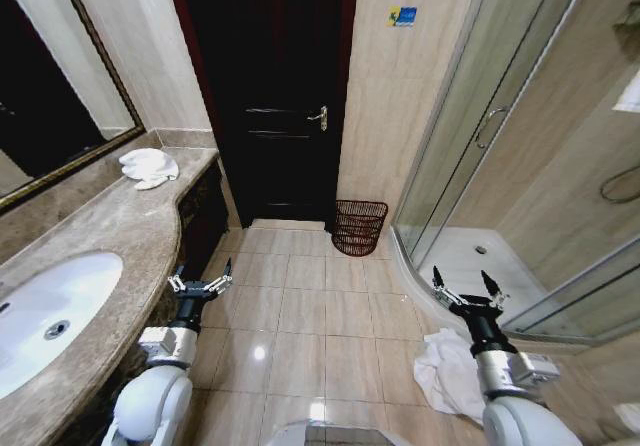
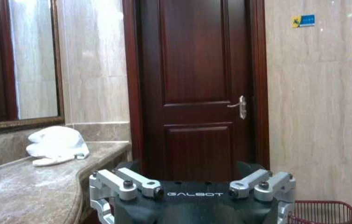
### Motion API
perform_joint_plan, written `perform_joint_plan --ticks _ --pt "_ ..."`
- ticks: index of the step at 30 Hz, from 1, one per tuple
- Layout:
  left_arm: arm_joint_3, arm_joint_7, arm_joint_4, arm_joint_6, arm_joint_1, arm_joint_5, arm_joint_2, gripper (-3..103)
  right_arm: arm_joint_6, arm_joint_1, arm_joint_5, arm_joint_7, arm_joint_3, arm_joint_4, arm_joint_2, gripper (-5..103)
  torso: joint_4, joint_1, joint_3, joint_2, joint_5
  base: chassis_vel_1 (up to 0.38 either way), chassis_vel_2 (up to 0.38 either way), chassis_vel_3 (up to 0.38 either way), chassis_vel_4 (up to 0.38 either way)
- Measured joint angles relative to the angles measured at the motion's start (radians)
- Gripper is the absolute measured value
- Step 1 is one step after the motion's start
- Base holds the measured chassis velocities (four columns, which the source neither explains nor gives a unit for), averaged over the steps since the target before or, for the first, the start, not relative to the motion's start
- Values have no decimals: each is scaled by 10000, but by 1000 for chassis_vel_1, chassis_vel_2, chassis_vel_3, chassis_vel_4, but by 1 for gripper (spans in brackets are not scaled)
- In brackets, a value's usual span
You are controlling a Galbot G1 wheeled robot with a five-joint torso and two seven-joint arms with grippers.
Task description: Discard the used towel into the hamper.
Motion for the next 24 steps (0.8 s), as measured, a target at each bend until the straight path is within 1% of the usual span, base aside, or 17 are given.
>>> perform_joint_plan --ticks 11,15,24 --pt "-21 0 -106 -29 174 1 -32 100 105 -80 11 -125 -28 3 -17 100 0 -2 -1 1 1 -13 11 14 -15" --pt "-34 4 -144 -51 195 5 -43 100 350 -96 -88 -131 -12 -23 -9 100 1 -2 0 0 1 -91 98 93 -93" --pt "29 18 -136 -55 186 23 -93 100 489 -131 -85 -112 0 -88 -18 100 1 2 1 0 0 -120 126 127 -126"
